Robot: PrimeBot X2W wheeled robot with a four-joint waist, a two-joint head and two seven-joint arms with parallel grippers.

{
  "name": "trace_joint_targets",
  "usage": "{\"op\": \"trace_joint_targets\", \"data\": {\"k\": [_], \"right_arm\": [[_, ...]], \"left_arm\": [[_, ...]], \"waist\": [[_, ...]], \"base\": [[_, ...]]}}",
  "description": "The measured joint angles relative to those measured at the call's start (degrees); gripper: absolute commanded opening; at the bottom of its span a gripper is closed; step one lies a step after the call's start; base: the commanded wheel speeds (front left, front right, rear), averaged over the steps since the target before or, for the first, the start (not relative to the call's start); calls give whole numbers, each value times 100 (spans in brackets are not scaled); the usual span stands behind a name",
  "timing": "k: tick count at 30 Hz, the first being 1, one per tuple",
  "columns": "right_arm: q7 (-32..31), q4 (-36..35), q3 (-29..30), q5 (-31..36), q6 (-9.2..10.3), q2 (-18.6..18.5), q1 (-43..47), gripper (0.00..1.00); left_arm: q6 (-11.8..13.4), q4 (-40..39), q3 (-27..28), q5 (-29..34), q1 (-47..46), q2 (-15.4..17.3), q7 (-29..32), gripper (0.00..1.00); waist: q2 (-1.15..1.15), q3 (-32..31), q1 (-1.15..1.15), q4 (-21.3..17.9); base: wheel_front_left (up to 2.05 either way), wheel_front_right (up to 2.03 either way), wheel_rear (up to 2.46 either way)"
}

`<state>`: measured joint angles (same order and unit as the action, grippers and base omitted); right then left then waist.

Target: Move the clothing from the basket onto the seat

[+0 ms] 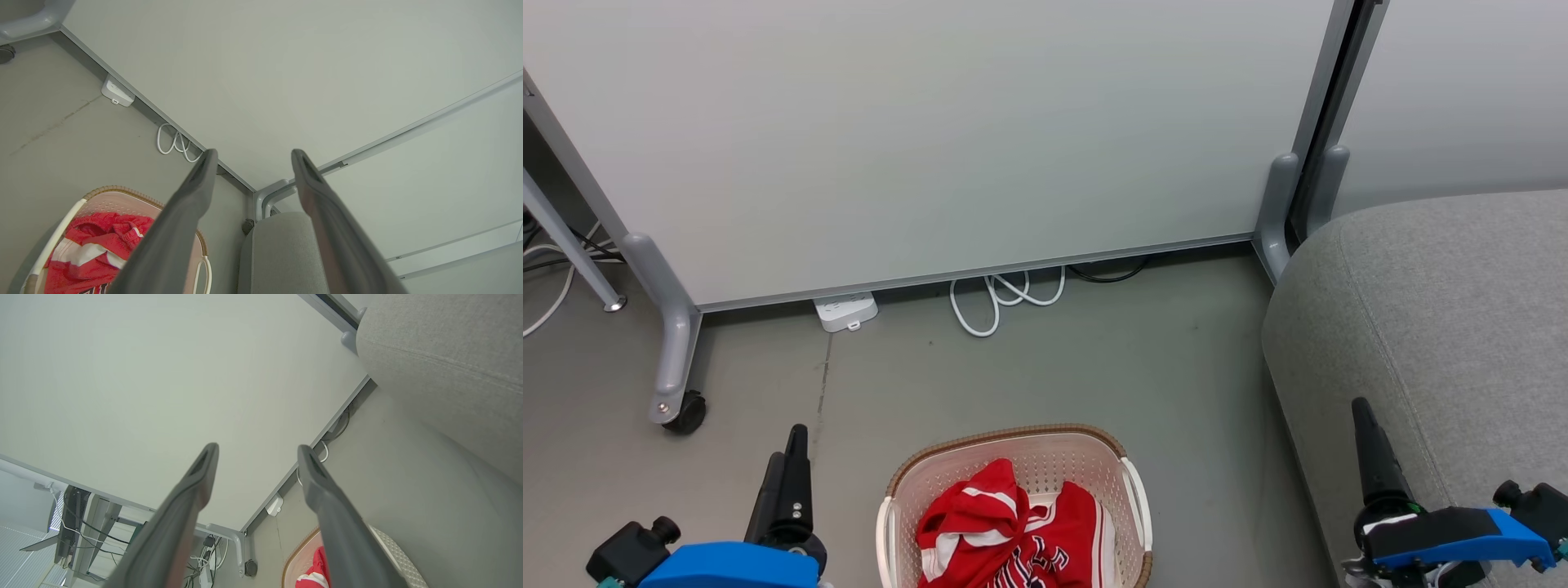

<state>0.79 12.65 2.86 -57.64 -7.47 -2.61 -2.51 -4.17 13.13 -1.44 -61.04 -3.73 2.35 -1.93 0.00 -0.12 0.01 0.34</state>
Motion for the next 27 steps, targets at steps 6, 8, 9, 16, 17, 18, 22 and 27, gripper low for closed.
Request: {"op": "trace_joint_targets", "data": {"k": [6,8,9,16,17,18,22,27], "right_arm": [[54,-91,-60,631,0,-1,23,100],[59,-118,-82,800,0,-1,25,100],[69,-131,-93,902,0,-1,27,100],[85,-204,-118,1477,0,-2,74,100],[91,-214,-118,1553,0,-2,80,100],[104,-223,-120,1637,0,-2,86,100],[130,-261,-141,1926,-1,-2,151,100],[168,-328,-167,2264,-1,-3,168,100]], "left_arm": [[52,-2,-136,713,0,36,-123,100],[58,-5,-187,899,0,40,-158,100],[66,-8,-215,994,0,38,-179,100],[125,-37,-298,1567,0,40,-308,100],[131,-40,-310,1642,0,40,-327,100],[151,-42,-325,1720,0,40,-337,100],[158,-47,-382,2006,2,40,-412,100],[177,-48,-415,2352,9,43,-485,100]], "waist": [[0,-6,0,8],[0,-8,0,10],[0,-9,0,11],[0,-23,0,30],[0,-25,0,35],[0,-27,0,40],[0,-35,0,54],[0,-45,0,65]], "base": [[0,0,0],[0,0,0],[0,0,0],[0,0,0],[0,0,0],[0,0,0],[0,0,0],[0,0,0]]}}
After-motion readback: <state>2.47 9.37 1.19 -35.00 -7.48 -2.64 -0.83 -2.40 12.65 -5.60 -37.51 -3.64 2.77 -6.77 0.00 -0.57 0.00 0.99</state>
